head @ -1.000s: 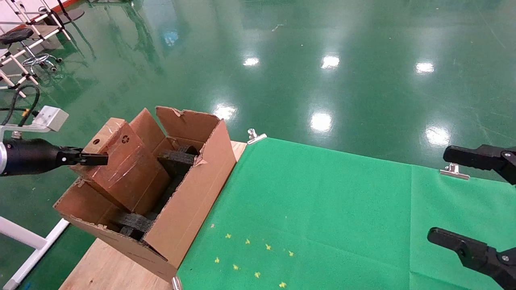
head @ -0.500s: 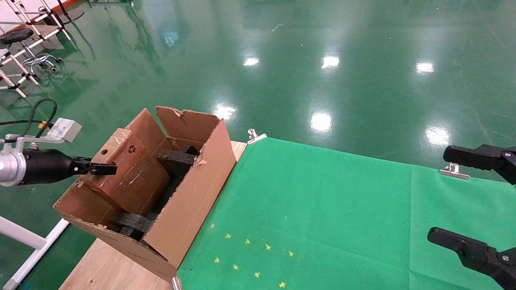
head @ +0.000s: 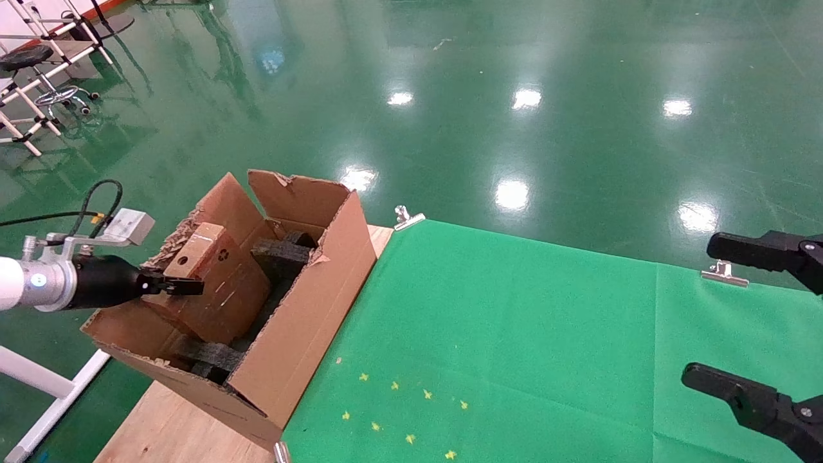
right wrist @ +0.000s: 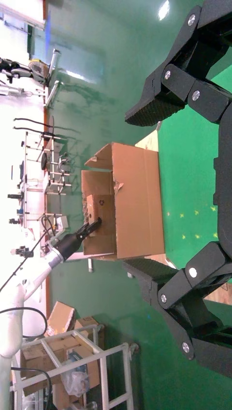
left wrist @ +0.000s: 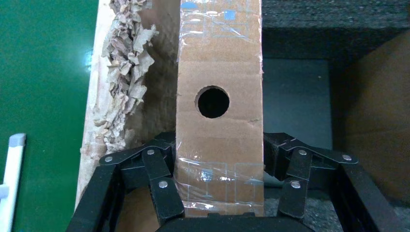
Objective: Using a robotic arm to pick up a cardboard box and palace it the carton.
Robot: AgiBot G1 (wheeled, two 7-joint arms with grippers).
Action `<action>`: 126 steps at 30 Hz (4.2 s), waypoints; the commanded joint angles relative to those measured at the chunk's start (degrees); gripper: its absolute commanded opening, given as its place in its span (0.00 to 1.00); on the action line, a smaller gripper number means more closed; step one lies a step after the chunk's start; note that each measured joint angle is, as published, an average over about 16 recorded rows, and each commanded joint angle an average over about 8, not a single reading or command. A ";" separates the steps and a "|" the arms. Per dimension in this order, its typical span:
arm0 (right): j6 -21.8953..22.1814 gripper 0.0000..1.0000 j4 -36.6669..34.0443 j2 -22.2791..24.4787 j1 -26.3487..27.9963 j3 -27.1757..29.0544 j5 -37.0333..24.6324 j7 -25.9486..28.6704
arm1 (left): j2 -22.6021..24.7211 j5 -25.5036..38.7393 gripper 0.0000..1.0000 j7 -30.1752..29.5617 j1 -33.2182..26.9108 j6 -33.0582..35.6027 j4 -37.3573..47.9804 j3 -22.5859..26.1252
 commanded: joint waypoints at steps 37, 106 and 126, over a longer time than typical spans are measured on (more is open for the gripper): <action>0.00 1.00 0.00 0.00 0.00 0.00 0.00 0.00 | 8.09 -3.24 0.00 -5.52 11.73 -15.17 -0.55 -2.26; 0.02 1.00 -0.02 0.01 -0.02 0.01 0.01 -0.01 | -0.77 -11.70 1.00 -25.98 -7.12 23.28 -11.14 -6.93; 0.04 1.00 -0.04 0.03 -0.03 0.00 0.04 -0.01 | -1.05 -19.19 1.00 -25.05 -2.84 30.66 -19.14 -9.16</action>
